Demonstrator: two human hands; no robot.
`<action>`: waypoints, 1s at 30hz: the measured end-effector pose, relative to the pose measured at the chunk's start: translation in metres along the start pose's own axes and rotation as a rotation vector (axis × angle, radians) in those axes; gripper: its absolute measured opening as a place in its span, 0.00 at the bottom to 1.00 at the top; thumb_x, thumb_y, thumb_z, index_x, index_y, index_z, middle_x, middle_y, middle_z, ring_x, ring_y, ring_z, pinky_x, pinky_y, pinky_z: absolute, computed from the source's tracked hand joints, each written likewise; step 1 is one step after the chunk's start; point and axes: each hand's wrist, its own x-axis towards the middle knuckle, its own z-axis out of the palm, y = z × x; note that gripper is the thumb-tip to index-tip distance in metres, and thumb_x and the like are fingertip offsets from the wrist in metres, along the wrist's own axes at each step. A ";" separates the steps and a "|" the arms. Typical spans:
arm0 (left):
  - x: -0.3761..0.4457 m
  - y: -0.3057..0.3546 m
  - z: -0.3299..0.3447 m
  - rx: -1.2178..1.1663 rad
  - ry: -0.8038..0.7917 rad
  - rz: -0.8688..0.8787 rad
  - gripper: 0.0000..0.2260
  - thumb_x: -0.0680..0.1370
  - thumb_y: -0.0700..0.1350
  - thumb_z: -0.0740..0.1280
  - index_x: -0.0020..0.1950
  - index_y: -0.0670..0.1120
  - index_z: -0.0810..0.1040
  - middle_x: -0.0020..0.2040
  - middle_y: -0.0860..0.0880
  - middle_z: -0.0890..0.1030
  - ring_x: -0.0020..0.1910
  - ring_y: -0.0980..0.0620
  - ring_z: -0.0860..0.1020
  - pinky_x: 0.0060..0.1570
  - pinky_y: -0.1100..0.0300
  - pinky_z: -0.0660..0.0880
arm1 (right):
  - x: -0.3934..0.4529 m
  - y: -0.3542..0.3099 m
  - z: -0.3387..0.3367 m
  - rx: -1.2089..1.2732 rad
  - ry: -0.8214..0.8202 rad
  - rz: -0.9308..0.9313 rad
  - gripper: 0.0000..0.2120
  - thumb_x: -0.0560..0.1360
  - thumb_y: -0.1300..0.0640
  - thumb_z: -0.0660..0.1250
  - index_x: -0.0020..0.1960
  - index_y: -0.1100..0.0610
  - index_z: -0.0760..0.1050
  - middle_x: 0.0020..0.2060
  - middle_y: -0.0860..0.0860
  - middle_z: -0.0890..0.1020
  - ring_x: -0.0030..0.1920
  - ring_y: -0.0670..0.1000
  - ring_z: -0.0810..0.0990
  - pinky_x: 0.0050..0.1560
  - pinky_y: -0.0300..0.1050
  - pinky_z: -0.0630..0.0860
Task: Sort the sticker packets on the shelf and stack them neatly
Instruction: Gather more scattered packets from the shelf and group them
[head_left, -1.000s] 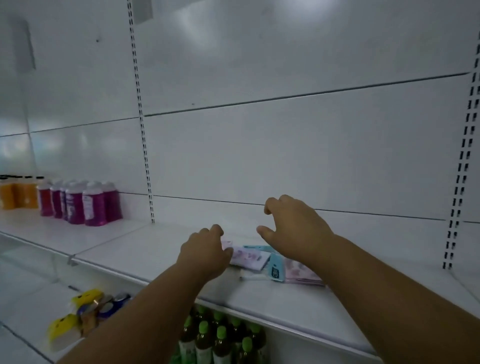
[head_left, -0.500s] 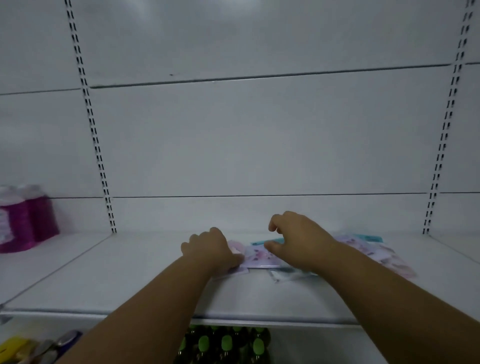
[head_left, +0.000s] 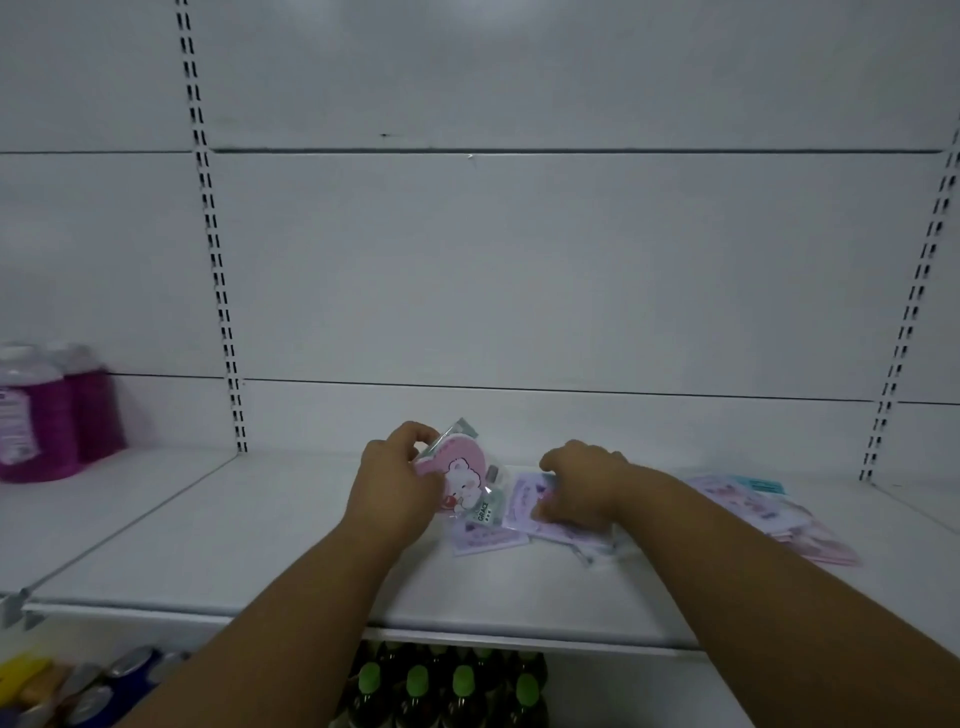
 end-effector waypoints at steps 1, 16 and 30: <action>-0.003 0.000 -0.001 -0.037 0.005 -0.001 0.16 0.69 0.34 0.68 0.44 0.56 0.76 0.45 0.47 0.78 0.36 0.52 0.80 0.32 0.57 0.81 | -0.001 0.000 -0.005 0.057 0.041 -0.006 0.17 0.68 0.46 0.68 0.51 0.55 0.76 0.53 0.55 0.77 0.49 0.56 0.77 0.48 0.46 0.70; -0.038 0.089 0.098 -0.833 -0.151 -0.310 0.20 0.74 0.37 0.73 0.63 0.44 0.73 0.49 0.40 0.81 0.40 0.45 0.83 0.31 0.59 0.79 | -0.105 0.102 -0.087 0.738 0.765 0.277 0.03 0.77 0.54 0.63 0.46 0.52 0.73 0.36 0.51 0.80 0.32 0.47 0.75 0.31 0.42 0.68; -0.162 0.264 0.357 -0.903 -0.418 -0.223 0.06 0.73 0.34 0.72 0.48 0.42 0.82 0.44 0.42 0.85 0.38 0.47 0.84 0.32 0.61 0.76 | -0.311 0.371 -0.122 0.702 0.780 0.614 0.05 0.77 0.59 0.62 0.46 0.53 0.77 0.42 0.50 0.82 0.40 0.48 0.80 0.34 0.41 0.76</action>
